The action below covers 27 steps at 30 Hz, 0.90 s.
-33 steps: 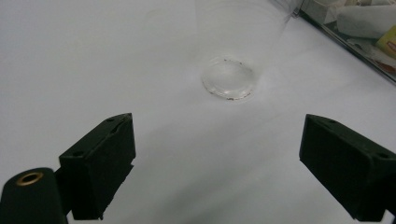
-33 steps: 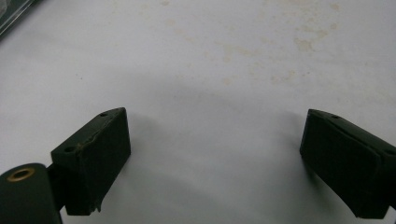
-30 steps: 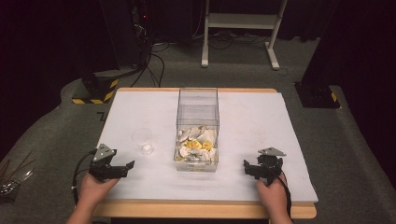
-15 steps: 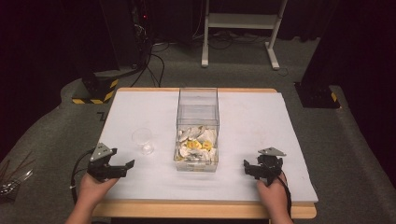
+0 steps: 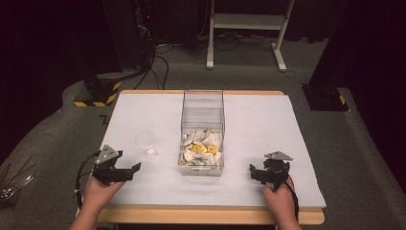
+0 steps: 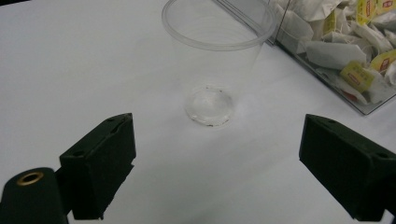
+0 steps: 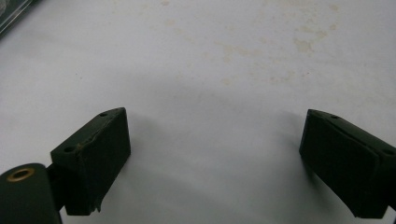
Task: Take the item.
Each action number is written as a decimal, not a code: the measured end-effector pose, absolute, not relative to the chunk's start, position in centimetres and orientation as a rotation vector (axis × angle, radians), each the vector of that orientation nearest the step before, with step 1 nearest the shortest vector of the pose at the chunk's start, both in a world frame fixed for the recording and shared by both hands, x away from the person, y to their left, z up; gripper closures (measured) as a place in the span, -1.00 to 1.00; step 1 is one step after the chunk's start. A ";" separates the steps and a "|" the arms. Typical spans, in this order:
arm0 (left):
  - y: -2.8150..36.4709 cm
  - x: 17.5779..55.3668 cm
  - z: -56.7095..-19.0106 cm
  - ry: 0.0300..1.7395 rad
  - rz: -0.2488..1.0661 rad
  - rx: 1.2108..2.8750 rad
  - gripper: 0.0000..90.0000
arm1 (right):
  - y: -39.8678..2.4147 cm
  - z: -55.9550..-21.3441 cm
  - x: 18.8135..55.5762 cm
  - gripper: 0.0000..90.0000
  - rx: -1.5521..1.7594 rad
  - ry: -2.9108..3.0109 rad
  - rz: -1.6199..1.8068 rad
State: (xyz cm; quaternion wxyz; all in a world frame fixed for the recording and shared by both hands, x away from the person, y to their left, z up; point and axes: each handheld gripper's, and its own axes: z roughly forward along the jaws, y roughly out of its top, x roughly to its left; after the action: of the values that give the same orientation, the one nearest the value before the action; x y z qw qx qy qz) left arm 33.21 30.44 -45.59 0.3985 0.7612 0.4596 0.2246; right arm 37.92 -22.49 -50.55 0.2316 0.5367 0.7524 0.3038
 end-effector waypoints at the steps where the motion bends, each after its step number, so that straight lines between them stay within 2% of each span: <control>1: 30.4 33.2 -45.6 1.162 0.566 1.928 -0.75 | -22.5 -50.6 37.9 -0.81 1.475 2.068 0.835; 14: 29.0 33.0 -44.2 1.178 0.566 1.877 -0.73 | -22.5 -50.5 37.9 -0.81 1.475 2.067 0.833; 27: 28.9 32.4 -44.0 1.121 0.559 1.860 -0.73 | -22.5 -50.5 37.9 -0.80 1.473 2.068 0.833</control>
State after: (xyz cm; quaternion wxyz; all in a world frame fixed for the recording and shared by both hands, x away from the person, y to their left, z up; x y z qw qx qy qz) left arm 32.38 28.90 -43.96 0.4346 0.7469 0.4503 0.2246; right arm 37.91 -22.46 -50.54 0.2324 0.5362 0.7527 0.3033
